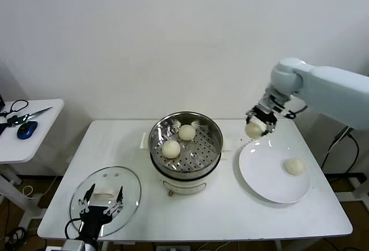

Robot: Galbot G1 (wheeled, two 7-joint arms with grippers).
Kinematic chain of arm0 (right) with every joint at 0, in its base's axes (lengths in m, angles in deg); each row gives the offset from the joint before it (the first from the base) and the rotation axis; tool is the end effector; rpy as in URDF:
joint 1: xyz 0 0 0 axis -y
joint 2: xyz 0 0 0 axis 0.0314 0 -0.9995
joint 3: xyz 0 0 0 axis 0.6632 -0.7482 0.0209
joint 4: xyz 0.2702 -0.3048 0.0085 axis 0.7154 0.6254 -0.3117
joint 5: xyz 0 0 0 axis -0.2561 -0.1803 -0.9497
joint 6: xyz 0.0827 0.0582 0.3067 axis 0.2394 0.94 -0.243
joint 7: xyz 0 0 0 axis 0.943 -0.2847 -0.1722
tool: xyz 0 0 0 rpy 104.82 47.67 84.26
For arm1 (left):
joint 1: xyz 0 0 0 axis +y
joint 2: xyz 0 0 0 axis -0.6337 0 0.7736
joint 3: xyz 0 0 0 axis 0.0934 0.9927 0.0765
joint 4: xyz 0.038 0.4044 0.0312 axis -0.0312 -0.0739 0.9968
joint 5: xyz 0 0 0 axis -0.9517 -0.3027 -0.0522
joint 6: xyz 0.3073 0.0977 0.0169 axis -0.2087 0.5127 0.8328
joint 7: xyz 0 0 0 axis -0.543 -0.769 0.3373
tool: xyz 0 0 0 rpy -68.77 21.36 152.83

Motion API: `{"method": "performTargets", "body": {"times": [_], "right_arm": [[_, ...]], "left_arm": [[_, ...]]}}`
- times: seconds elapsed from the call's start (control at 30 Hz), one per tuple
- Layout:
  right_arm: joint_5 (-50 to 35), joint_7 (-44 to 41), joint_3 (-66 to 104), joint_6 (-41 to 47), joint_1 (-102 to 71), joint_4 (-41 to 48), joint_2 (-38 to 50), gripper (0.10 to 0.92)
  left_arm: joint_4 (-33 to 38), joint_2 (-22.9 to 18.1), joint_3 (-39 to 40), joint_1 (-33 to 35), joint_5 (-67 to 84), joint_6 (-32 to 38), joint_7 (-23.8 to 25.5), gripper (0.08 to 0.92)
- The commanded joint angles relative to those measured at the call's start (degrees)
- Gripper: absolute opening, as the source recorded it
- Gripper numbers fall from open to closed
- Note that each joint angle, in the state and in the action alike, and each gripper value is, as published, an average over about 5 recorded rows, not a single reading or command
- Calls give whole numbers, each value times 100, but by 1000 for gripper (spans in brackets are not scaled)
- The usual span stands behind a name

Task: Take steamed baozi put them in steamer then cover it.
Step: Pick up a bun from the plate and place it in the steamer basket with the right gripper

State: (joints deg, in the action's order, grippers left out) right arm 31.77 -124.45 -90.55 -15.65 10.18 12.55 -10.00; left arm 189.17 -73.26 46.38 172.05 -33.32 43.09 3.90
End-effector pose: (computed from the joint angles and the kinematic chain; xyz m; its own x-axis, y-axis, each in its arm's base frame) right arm 0.5788 -0.0788 0.0138 -0.1976 -0.0433 0.9793 -0.5909 -0.7919 -0.1542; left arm 0.0457 0.0675 -0.3506 -0.9713 -0.0232 0.2366 0.0096 0.9906 0.1366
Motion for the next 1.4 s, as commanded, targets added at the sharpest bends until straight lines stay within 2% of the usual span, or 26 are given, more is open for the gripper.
{"method": "performTargets", "body": {"times": [0.03, 0.37, 0.73, 1.17, 1.4], "right_arm": [[648, -172, 436, -828, 83, -160, -1531, 687], [1203, -146, 638, -1028, -918, -76, -2438, 687], [1410, -132, 449, -1083, -1467, -183, -2498, 690], [1236, -116, 412, -1067, -1408, -290, -2371, 706], [1200, -64, 429, -1076, -1335, -301, -2283, 805]], "left_arm": [[58, -26, -31, 49, 129, -28, 16, 823], [151, -3, -119, 86, 248, -52, 48, 823], [127, 35, -119, 49, 298, -106, 81, 823], [-38, 47, -128, 8, 282, -66, 67, 823], [-53, 40, -114, 5, 271, -66, 65, 823]]}}
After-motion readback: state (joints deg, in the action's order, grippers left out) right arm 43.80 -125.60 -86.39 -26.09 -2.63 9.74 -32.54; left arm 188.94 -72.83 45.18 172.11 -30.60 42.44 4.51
